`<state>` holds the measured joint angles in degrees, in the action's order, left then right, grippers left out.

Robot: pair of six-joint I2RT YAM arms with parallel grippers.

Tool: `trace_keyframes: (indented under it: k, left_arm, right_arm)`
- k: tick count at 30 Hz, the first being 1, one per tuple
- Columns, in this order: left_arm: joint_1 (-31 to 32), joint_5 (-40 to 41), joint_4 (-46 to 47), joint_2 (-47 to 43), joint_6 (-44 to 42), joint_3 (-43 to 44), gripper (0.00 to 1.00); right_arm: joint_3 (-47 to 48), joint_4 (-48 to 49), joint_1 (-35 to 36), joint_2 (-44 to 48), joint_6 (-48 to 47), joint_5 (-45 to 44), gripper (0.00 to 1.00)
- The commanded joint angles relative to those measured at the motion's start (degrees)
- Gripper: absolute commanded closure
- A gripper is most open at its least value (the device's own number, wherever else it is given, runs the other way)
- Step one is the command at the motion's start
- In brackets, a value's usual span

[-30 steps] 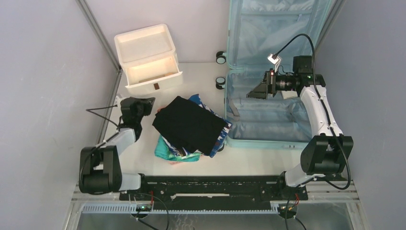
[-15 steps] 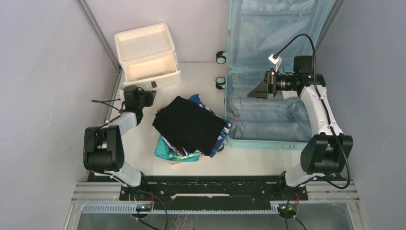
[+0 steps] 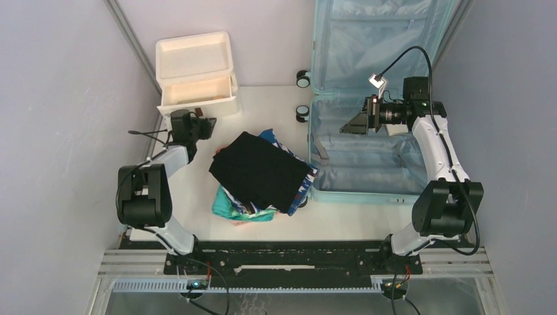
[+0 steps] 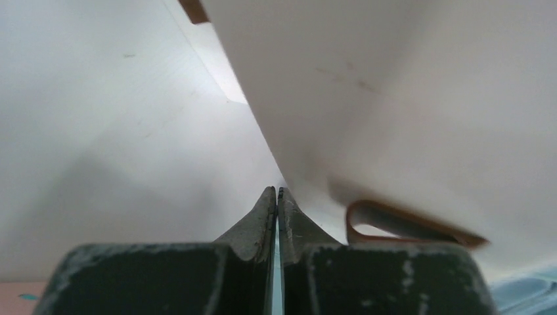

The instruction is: Open, take out, and arrange the luggage

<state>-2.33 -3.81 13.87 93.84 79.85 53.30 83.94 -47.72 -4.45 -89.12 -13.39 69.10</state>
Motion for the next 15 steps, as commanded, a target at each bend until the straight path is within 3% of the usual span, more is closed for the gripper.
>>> trace_keyframes:
  k: [1, 5, 9, 15]
  left_arm:
    - [1.55, -1.00, 10.15, -2.27, 1.88, 6.20, 0.94]
    - [3.77, 6.61, 1.54, -6.89, 3.19, -0.40, 0.94]
    - [3.55, 8.95, 5.14, -9.33, 6.23, -9.90, 0.94]
    - [2.51, 8.49, 4.11, -9.85, 1.64, -7.45, 0.94]
  right_arm:
    - [1.05, 0.88, -0.29, 0.18, -0.93, 1.04, 0.03]
    - [1.05, 0.90, -0.51, 0.15, -1.03, 1.10, 0.03]
    - [0.81, 0.92, -0.82, 0.05, -1.07, 1.44, 0.03]
    - [0.96, 0.79, -0.83, -0.28, -0.96, 1.91, 0.00]
